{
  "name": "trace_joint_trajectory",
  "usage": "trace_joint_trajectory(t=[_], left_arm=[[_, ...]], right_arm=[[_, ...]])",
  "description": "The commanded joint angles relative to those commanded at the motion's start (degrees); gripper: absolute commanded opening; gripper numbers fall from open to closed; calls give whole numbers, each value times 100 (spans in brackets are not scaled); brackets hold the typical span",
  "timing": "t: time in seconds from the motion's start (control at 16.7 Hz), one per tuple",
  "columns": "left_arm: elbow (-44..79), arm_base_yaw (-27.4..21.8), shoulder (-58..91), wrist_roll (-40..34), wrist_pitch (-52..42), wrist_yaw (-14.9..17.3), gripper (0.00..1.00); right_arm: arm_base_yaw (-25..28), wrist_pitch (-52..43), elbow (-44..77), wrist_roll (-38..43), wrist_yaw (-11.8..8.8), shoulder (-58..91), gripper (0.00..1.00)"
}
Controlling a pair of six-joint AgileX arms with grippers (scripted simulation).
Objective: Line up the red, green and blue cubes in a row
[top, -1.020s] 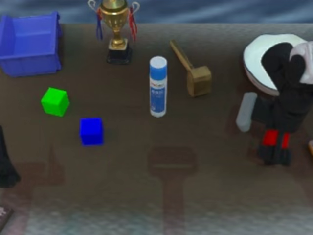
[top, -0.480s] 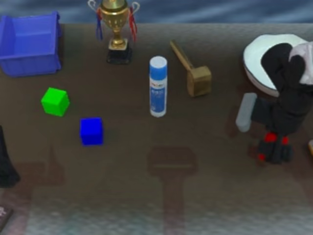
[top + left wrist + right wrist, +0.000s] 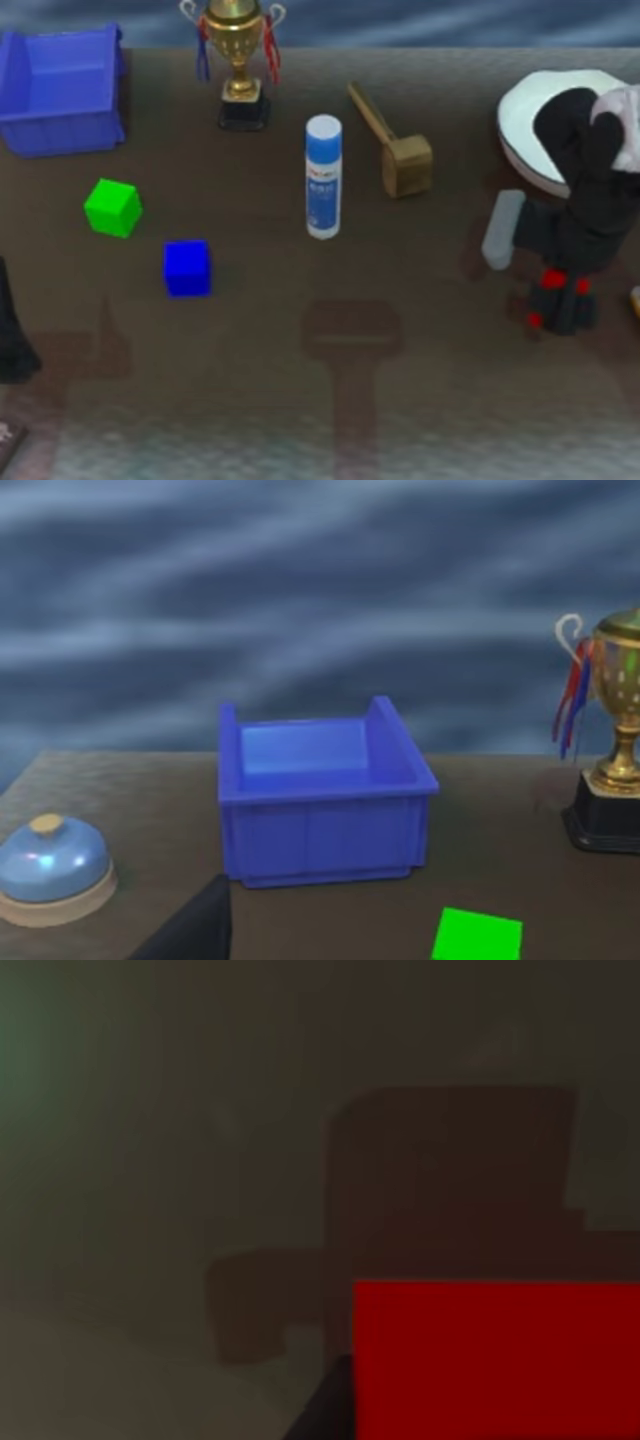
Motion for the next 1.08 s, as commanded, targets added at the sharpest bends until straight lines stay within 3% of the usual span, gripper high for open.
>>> trace_joint_trajectory(t=[0.42,0.78,1.08], left_arm=[[0,0,0,0,0,0,100],[0,0,0,0,0,0,100],[0,0,0,0,0,0,100]], right_arm=[[42,-1282,692,-19,-4,-539,0],[30,-1407,772,-2,-5,-604,0],[663,-1897,1713,203,0,41,0]])
